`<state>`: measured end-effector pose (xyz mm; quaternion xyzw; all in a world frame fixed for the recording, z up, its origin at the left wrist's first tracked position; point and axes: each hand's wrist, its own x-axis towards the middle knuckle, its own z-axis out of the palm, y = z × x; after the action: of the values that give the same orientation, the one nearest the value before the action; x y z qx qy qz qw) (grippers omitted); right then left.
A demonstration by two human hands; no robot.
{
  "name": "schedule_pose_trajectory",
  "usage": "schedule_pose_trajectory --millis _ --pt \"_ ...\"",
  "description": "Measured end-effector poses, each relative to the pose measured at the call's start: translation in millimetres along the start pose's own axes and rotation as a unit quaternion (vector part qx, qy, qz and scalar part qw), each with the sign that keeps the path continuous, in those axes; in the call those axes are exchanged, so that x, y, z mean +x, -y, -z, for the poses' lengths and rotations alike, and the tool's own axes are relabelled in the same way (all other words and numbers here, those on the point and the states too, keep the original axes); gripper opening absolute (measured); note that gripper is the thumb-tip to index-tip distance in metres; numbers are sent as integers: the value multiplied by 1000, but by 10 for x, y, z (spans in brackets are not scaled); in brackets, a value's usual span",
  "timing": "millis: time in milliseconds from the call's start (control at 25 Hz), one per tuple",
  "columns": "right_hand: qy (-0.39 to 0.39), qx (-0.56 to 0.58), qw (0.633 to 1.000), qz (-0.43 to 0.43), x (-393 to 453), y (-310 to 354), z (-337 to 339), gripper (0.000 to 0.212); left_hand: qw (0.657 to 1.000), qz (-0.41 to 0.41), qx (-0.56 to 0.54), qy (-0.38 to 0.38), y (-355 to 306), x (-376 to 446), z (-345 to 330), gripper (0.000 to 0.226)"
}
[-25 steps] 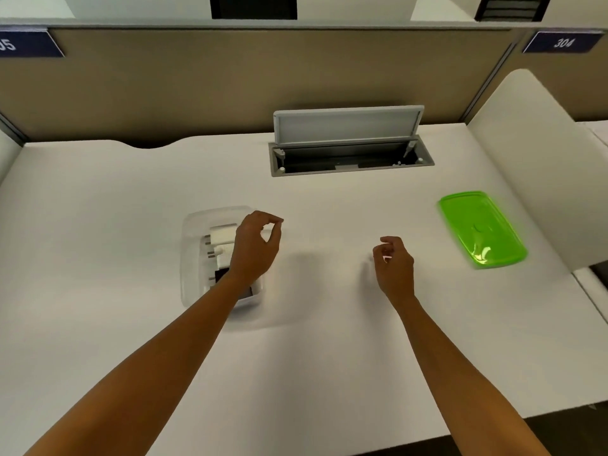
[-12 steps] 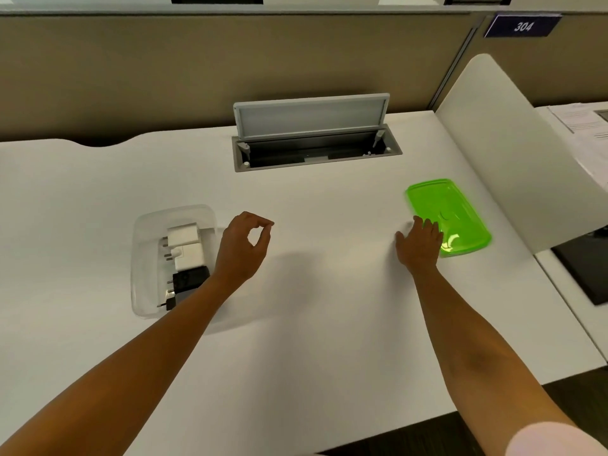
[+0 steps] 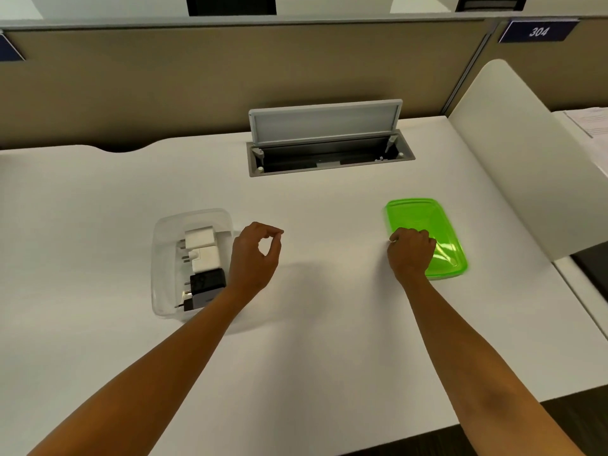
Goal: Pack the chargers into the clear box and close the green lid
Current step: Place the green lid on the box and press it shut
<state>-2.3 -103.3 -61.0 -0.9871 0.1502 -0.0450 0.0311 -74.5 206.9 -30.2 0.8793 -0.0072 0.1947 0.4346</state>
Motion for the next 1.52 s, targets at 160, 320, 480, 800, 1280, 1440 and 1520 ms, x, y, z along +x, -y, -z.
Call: schedule_pose_trajectory --millis 160,320,480,800,1280,1440,1520 --pt "-8 122 992 8 -275 494 234 17 1000 4 -13 -19 -26 -3 117 10" --pt "-7 262 964 52 -491 1019 600 18 998 30 -31 -48 -3 -34 329 13" --pt "-2 413 905 99 -623 1436 1016 25 987 86 -103 -90 -35 -72 546 21" --pt "88 640 763 -3 -1064 2098 912 30 946 246 -191 -94 -3 -56 1053 44" --pt "129 601 788 -29 -1764 2593 265 26 958 247 78 -122 693 -503 1343 46" --pt "126 565 815 20 -1783 2645 228 35 956 266 44 -117 803 -569 1339 47" --pt "124 558 820 35 -1805 2652 212 36 951 286 22 -116 856 -588 1354 46"
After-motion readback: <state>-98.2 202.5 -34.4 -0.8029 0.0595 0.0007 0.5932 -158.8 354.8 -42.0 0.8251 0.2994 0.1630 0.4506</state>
